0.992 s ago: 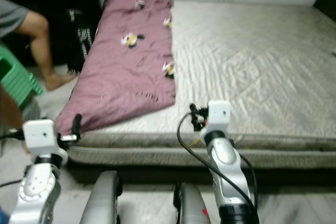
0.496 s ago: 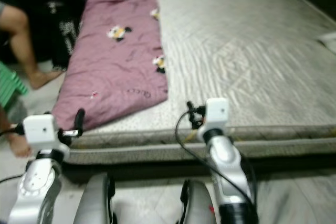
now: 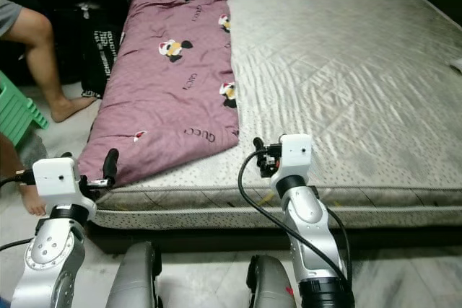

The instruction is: Clean up the room

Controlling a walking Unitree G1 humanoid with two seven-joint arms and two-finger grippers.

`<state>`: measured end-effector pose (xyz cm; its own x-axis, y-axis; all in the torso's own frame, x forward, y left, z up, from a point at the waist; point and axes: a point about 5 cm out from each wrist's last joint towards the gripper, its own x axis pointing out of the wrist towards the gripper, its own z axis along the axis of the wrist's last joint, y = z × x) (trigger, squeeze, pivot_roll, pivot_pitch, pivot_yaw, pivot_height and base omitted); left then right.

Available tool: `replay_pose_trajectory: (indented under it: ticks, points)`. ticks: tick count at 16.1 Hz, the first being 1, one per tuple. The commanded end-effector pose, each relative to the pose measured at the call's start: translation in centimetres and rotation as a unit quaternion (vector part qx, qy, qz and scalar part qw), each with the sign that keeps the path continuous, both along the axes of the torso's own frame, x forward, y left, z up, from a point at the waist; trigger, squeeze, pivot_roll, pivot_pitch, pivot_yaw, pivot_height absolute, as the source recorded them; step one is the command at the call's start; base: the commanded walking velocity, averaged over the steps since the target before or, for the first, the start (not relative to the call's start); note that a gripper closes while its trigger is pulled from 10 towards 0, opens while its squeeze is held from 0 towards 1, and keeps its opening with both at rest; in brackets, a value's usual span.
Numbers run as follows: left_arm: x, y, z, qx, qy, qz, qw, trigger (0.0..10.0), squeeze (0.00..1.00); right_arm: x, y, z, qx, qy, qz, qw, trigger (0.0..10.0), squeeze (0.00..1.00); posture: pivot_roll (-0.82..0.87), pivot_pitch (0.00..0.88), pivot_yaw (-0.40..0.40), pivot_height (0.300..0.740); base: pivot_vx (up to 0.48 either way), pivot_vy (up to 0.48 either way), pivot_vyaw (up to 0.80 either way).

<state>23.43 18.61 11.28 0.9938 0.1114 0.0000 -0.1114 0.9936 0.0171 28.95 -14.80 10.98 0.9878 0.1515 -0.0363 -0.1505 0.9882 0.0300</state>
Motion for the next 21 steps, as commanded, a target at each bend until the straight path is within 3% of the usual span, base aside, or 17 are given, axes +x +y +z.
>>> replay_pose_trajectory:
  ticks: [1, 8, 12, 18, 21]
  points:
    - [0.1, 0.0, 0.3, 0.000, -0.005, -0.004, 1.000, 10.0, 0.00, 0.1, -0.2, 0.3, -0.002, -0.007, -0.004, 1.000, 10.0, 0.00, -0.04, 0.059, -0.030, 0.593, 0.480, 0.000, 0.00]
    - [0.3, -0.1, 0.2, -0.001, -0.002, -0.007, 1.000, 10.0, 0.00, 0.3, -0.3, 0.3, -0.004, -0.006, -0.005, 1.000, 10.0, 0.00, -0.04, 0.062, -0.034, 0.593, 0.434, 0.000, 0.00]
    - [0.1, -0.2, -0.3, -0.014, 0.018, 0.000, 1.000, 10.0, 0.00, -0.2, -0.5, 0.3, -0.002, -0.005, -0.011, 1.000, 10.0, 0.00, -0.05, 0.085, -0.035, 0.593, 0.000, 0.000, 0.00]
    - [0.2, 2.7, -1.1, -0.009, 0.052, 0.072, 0.996, 10.0, 0.00, -2.1, -2.4, 0.3, -0.014, 0.016, -0.028, 0.999, 10.0, 0.00, -0.08, 0.165, -0.029, 0.533, 0.000, 0.000, 0.00]
    - [1.2, 4.6, -1.5, 0.013, 0.069, 0.097, 0.993, 10.0, 0.00, -3.6, -5.1, 0.3, -0.045, 0.034, -0.059, 0.997, 10.0, 0.00, -0.12, 0.204, -0.022, 0.529, 0.000, 0.000, 0.00]
